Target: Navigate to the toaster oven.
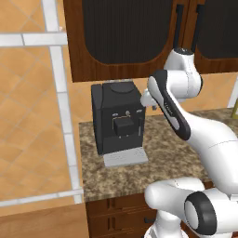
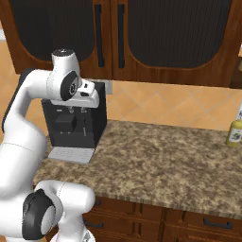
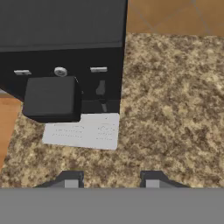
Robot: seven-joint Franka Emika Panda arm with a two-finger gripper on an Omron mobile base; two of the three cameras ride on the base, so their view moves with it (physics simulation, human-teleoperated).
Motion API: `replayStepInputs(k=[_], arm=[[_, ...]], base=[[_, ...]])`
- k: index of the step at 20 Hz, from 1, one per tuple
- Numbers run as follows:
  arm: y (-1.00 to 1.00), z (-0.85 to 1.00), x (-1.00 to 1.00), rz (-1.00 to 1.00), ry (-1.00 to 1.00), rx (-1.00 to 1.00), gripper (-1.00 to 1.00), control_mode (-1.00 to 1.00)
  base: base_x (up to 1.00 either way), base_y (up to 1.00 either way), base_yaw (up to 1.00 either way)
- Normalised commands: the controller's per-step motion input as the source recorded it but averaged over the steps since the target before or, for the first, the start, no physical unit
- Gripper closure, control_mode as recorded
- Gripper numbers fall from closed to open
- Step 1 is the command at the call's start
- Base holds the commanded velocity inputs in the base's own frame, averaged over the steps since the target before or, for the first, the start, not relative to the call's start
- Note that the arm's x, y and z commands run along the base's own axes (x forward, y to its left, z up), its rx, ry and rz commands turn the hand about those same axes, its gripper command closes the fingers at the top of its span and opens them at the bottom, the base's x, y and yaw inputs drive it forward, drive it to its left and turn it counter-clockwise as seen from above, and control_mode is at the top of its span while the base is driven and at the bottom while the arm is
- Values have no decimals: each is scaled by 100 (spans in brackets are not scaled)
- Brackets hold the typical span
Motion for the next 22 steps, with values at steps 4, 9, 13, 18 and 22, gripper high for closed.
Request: replayStepInputs(k=[4,9,13,18,22], arm=[[-1,-4,-34,0,-20,0,-100,-100],[-1,24,-97,1,-43,1,-100,-100],[-8,7,-25,-1,-8,2,-100,100],[0,0,0,0,0,0,-100,100],[0,0,0,0,0,0,-100,100]], base=[[0,0,0],[0,0,0],[-74,-44,-7],[-73,-95,-14],[-36,-100,-14]])
